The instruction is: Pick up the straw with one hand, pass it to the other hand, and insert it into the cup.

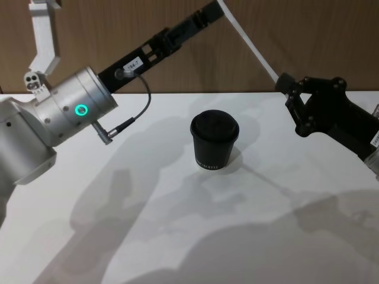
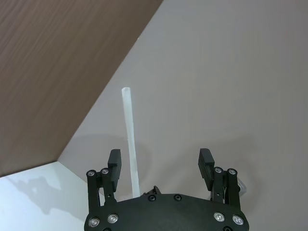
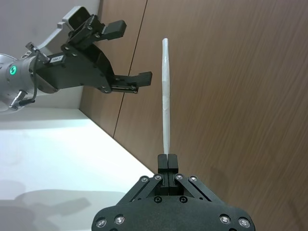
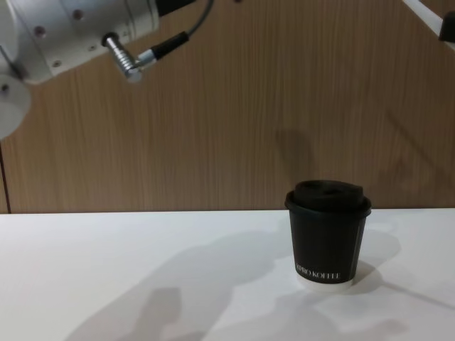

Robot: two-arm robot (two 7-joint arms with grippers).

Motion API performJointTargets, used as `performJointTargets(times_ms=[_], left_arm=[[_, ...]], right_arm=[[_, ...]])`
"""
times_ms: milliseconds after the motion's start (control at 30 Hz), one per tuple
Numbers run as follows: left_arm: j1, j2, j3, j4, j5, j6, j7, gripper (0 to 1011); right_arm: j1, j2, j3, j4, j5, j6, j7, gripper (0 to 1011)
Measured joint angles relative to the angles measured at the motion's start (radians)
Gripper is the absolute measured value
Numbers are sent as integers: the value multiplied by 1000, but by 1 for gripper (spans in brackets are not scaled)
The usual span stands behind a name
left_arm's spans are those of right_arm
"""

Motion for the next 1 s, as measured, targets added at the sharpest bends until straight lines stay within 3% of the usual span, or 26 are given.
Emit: performJointTargets(times_ms=[467, 1000], left_arm=[[-38, -46, 33, 52, -33, 20, 45, 1003], [-53, -82, 41, 83, -64, 23, 136, 1003]], right_arm=[[0, 0, 0, 0, 0, 0, 0, 4], [0, 0, 0, 0, 0, 0, 0, 4]])
